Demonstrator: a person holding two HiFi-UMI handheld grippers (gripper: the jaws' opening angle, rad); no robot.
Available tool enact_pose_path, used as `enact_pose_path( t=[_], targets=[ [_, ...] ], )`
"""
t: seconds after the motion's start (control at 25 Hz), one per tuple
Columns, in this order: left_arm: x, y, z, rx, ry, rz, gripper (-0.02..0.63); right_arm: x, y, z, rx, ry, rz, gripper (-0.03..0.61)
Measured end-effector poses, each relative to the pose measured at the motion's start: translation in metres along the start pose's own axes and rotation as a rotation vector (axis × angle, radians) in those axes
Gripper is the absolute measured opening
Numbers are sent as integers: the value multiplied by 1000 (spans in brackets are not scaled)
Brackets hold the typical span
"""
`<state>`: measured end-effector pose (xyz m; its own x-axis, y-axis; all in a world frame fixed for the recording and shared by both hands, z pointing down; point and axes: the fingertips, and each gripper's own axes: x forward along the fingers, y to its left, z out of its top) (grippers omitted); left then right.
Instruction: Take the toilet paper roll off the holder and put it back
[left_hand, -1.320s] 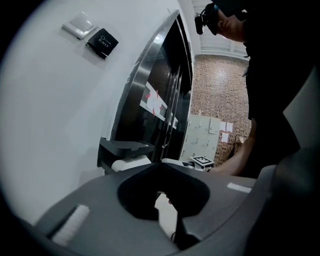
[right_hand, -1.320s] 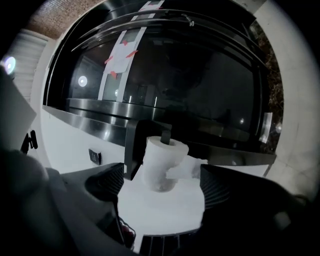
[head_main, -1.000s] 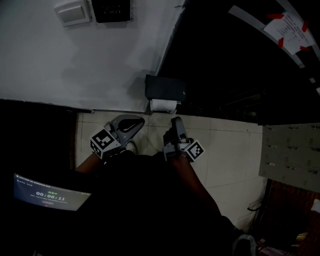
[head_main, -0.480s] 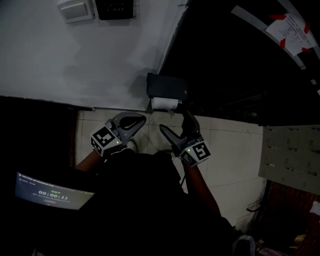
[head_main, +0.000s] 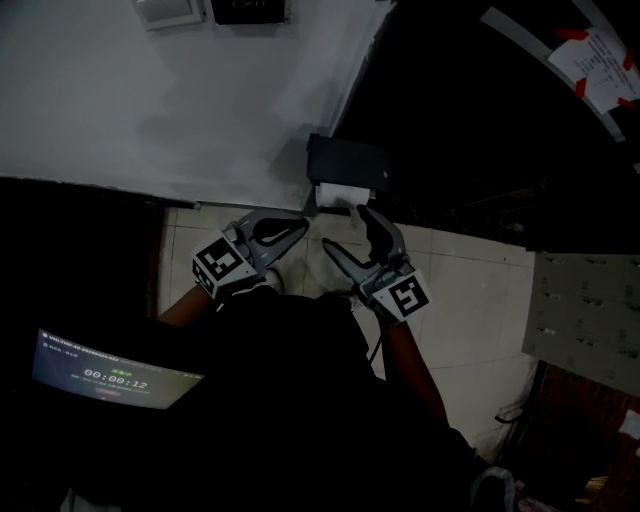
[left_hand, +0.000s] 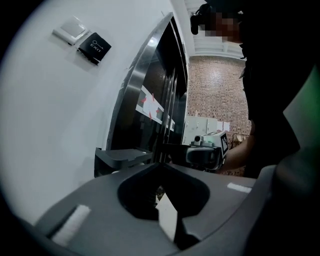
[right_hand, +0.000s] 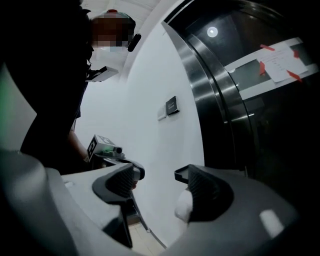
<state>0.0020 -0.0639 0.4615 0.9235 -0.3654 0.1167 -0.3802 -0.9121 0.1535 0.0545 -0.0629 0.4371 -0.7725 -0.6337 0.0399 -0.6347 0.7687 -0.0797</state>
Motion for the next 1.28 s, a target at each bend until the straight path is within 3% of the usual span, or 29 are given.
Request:
enact_pose_path(
  t=[0.16, 0.2, 0.48, 1.28],
  targets=[
    [1, -2, 3, 8, -16, -16, 3, -6, -3, 8, 35, -50, 9, 43],
    [1, -3, 3, 8, -16, -17, 3, -7, -3, 9, 44, -62, 15, 0],
    [2, -7, 2, 60, 5, -29, 3, 0, -1, 3, 15, -42, 21, 0],
    [3, -2, 8, 31, -4, -20, 4, 8, 13, -4, 23, -9, 86, 0]
  ],
)
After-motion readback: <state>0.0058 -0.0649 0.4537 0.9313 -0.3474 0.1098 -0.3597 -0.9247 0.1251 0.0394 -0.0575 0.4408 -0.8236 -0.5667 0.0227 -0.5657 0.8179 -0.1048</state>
